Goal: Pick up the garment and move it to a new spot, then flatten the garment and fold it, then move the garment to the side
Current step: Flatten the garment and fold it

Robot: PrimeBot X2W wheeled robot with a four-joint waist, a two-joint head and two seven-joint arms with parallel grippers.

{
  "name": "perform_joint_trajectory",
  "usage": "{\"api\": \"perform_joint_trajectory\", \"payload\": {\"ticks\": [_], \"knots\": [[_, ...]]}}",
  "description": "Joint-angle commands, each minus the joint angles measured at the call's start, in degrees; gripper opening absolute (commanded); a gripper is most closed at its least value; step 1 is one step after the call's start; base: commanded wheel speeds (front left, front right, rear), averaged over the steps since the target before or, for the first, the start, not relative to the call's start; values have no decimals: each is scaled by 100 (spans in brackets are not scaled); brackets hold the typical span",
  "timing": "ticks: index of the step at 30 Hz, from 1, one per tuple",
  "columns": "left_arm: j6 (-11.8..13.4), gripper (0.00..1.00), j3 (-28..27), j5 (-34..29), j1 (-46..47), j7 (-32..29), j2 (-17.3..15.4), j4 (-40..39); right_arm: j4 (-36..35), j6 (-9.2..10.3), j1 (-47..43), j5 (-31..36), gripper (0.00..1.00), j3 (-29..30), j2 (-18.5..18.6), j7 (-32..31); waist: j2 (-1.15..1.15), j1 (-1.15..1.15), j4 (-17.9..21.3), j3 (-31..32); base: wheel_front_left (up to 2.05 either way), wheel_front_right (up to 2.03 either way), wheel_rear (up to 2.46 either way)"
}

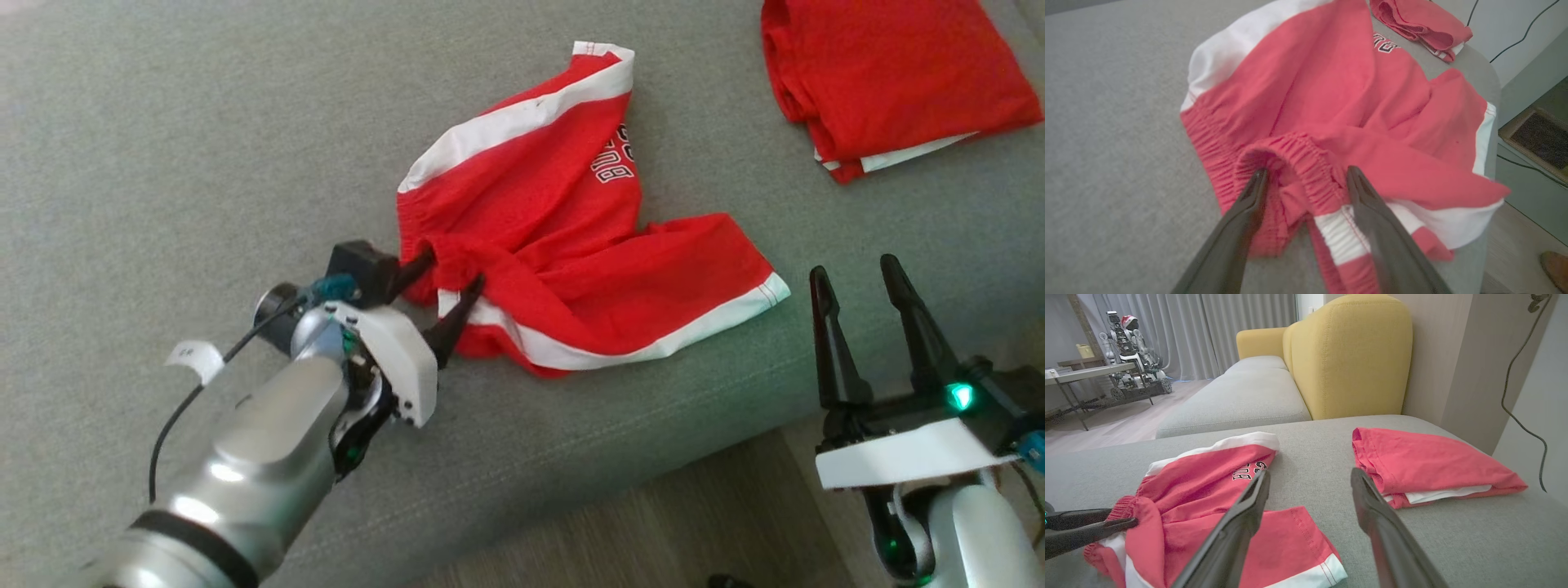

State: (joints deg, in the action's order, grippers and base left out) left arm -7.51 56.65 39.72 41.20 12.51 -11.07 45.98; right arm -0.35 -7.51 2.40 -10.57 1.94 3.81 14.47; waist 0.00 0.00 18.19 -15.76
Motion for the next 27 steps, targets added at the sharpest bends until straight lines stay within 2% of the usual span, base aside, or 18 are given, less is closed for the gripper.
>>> {"api": "perform_joint_trajectory", "payload": {"ticks": [1, 8, 15, 27], "knots": [[3, 100, -101, 60, 56, -17, -148, -268, -239, 2, 24, 9, 100, -99, 6, 52, 0, 0, -24, 24, 0, 0, 0], [50, 100, 23, 187, -182, -301, -446, -936, -279, 2, 22, 1, 100, -133, 15, 52, 0, 0, -40, 39, 0, 0, 0], [328, 100, -14, 265, -602, -423, -920, -1859, -315, 2, -51, 14, 100, -60, 49, 52, 0, 0, 11, 75, 0, 0, 0], [866, 100, 34, 376, -1270, -1122, -1925, -3588, -325, 2, -97, 44, 100, -91, 78, 52, 0, 0, -122, 278, 0, 0, 0]]}}
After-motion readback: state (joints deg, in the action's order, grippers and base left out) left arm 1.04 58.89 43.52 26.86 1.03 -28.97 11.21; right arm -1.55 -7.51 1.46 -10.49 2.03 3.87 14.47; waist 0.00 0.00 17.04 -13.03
